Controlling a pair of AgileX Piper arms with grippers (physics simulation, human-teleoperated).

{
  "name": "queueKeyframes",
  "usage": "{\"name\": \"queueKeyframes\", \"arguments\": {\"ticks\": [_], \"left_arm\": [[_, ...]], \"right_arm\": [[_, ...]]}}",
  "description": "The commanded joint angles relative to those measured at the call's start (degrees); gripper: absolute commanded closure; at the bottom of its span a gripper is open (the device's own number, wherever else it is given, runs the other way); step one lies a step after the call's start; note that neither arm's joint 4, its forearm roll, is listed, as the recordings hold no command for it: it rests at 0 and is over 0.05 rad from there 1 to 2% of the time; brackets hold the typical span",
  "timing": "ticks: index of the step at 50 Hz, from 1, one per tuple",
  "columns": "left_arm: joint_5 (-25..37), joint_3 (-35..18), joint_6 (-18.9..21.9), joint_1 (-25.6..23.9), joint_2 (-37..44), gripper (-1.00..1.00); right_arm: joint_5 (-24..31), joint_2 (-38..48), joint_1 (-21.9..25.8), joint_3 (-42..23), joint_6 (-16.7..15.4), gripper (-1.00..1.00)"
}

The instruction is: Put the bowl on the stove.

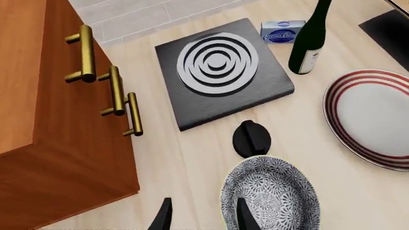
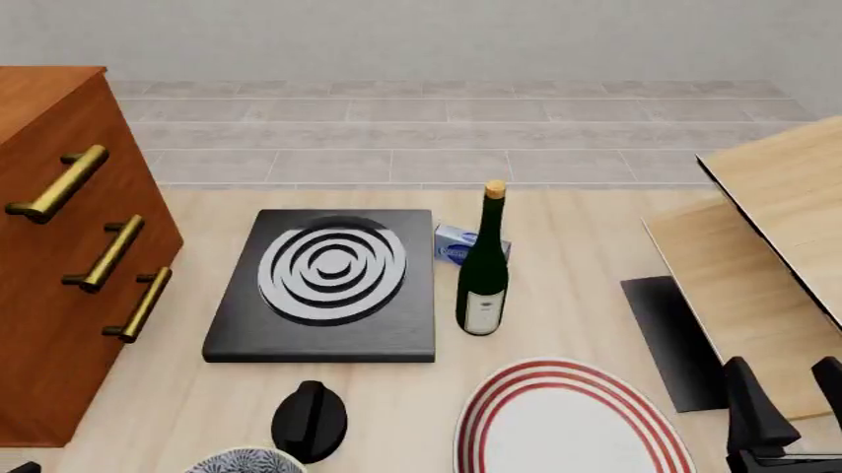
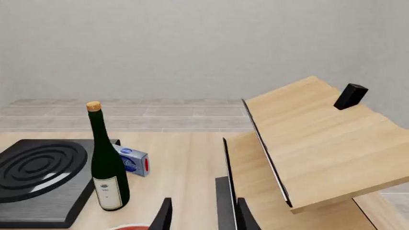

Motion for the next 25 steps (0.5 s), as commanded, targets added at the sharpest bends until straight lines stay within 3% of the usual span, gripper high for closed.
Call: {"name": "queueKeyframes", "arguments": {"ticks": [1,25], "left_arm": [[0.4,2.0,-1.3,-1.3,-0.7,-1.00],[-1.8,8.7,-3.2,-4.2,-3.0,-1.00]], "right_arm": [[0.0,0.0,0.0,0.0,0.0,-1.00],[0.0,0.0,0.0,0.0,0.0,-1.00]]}}
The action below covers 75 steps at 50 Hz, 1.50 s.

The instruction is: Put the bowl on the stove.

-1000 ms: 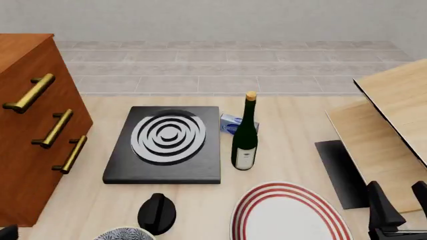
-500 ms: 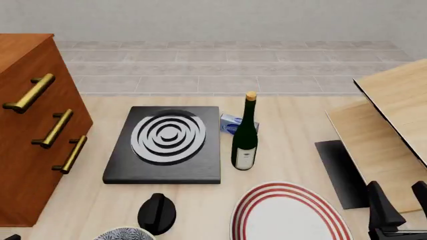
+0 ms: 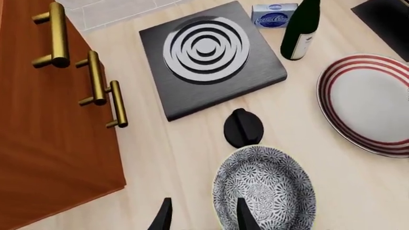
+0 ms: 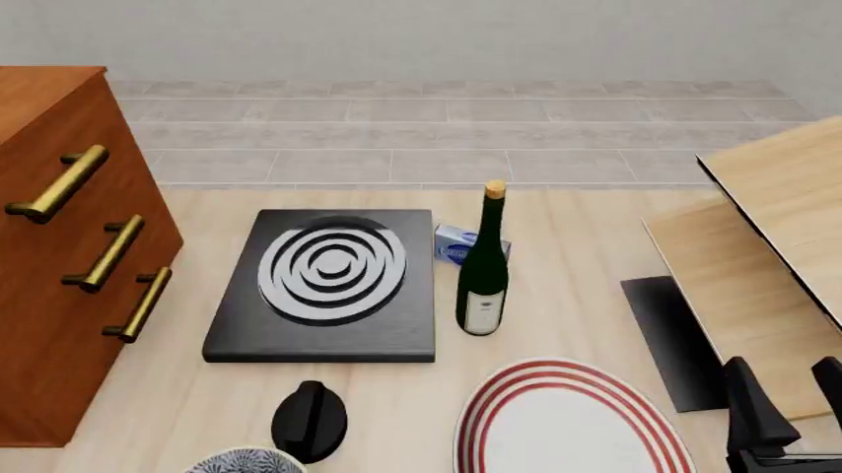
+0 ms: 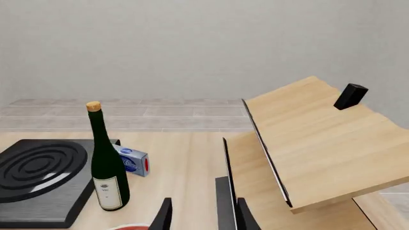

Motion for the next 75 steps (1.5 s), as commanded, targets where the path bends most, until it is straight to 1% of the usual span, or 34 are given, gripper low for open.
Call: {"name": "queueKeyframes", "arguments": {"ticks": [1,11,13,25,29,30,34,40,41,43,47,56,64,75], "left_arm": [[-1.8,3.8,-1.0,-1.2,-0.7,-1.00],[-4.6,6.0,-0.9,-1.8,0.0,-1.00],[-6.1,6.7,-1.4,-2.2,0.7,-1.00],[-9.3,10.1,-2.3,-3.3,1.3,-1.00],[-10.5,11.2,-3.9,-4.2,1.8,-1.00],[-10.7,12.2,-3.0,-4.2,1.3,-1.00],[-11.9,13.3,-3.9,-4.8,1.9,-1.00],[-12.8,14.6,-3.9,-5.0,2.2,-1.00],[-13.2,14.8,-5.2,-6.2,2.9,-1.00],[-12.8,14.9,-4.4,-5.9,2.4,-1.00],[-13.7,15.9,-4.2,-5.7,2.7,-1.00],[-16.0,18.2,-4.7,-5.5,3.6,-1.00],[-16.6,19.5,-4.5,-4.7,3.3,-1.00],[-19.3,22.3,-4.8,-4.9,4.1,-1.00]], "right_arm": [[0.0,0.0,0.0,0.0,0.0,-1.00],[0.0,0.0,0.0,0.0,0.0,-1.00],[0.0,0.0,0.0,0.0,0.0,-1.00],[0.0,0.0,0.0,0.0,0.0,-1.00],[0.0,0.0,0.0,0.0,0.0,-1.00],[0.0,0.0,0.0,0.0,0.0,-1.00],[0.0,0.0,0.0,0.0,0.0,-1.00],[0.0,0.0,0.0,0.0,0.0,-1.00],[0.0,0.0,0.0,0.0,0.0,-1.00],[0.0,0.0,0.0,0.0,0.0,-1.00],[0.0,0.0,0.0,0.0,0.0,-1.00],[0.0,0.0,0.0,0.0,0.0,-1.00],[0.0,0.0,0.0,0.0,0.0,-1.00],[0.0,0.0,0.0,0.0,0.0,-1.00]]}}
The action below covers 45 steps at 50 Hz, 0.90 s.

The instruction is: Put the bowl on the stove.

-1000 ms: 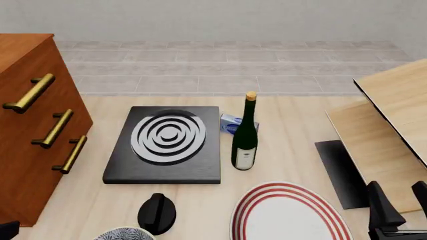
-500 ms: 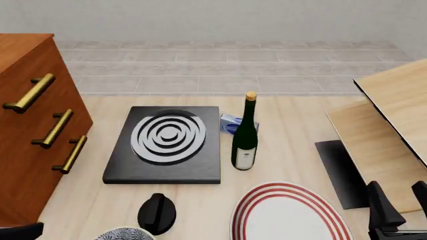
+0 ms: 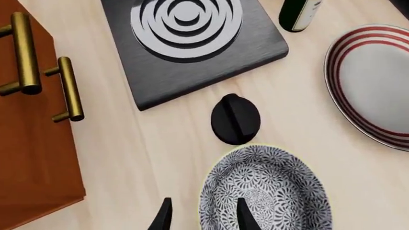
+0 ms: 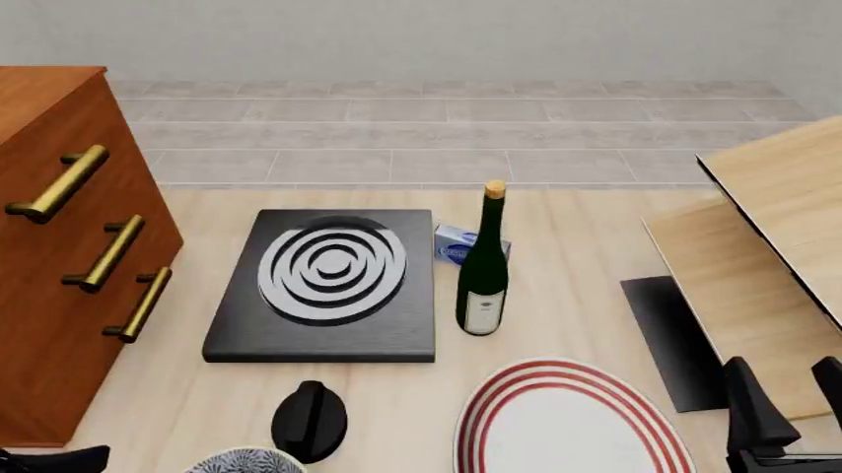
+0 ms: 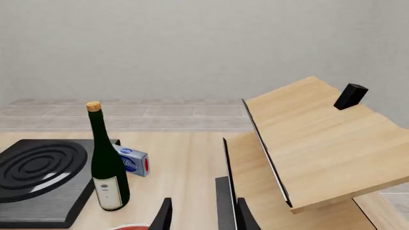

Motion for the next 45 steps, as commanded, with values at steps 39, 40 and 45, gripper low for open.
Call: {"name": "queueKeyframes", "arguments": {"ticks": [39,40,45], "left_arm": [[-10.1,8.2,-0.4,0.5,5.5,-1.00],[-10.4,8.4,-0.5,0.4,5.7,-1.00],[-11.3,9.0,-0.7,0.2,6.3,-1.00]], "right_arm": [[0.0,0.0,0.0,0.0,0.0,-1.00],[0.0,0.0,0.0,0.0,0.0,-1.00],[0.0,0.0,0.0,0.0,0.0,-1.00]]}}
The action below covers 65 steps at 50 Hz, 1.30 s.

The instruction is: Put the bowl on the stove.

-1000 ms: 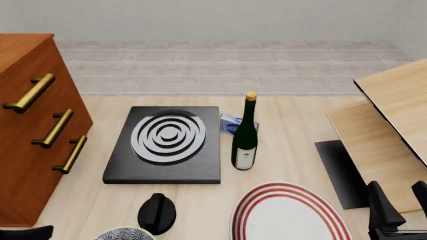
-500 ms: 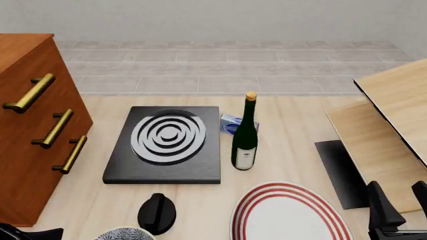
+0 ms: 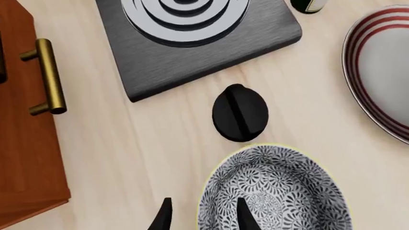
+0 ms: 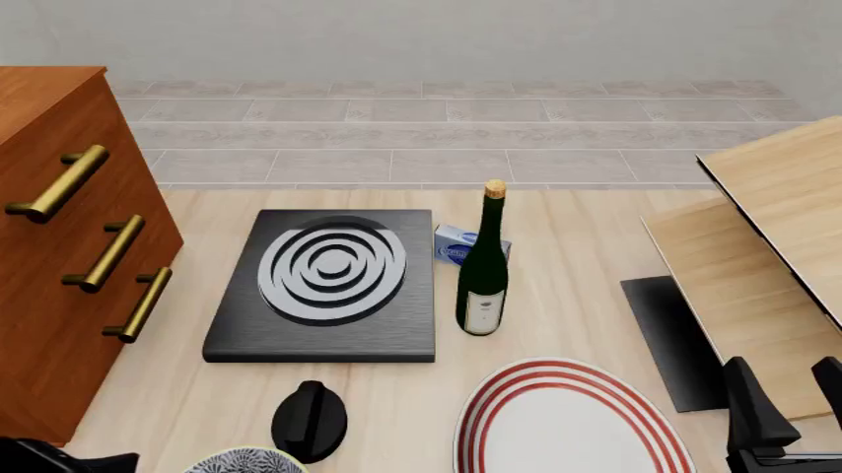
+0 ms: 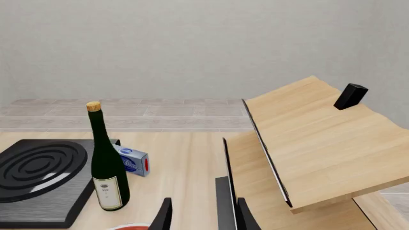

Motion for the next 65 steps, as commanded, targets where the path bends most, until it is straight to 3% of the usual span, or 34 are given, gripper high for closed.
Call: {"name": "queueKeyframes", "arguments": {"ticks": [1,65], "left_arm": [[-2.5,1.6,-0.1,0.0,1.5,-1.00],[-23.2,10.1,0.1,-1.3,17.6,-1.00]], "right_arm": [[0.0,0.0,0.0,0.0,0.0,-1.00],[0.0,0.0,0.0,0.0,0.0,-1.00]]}}
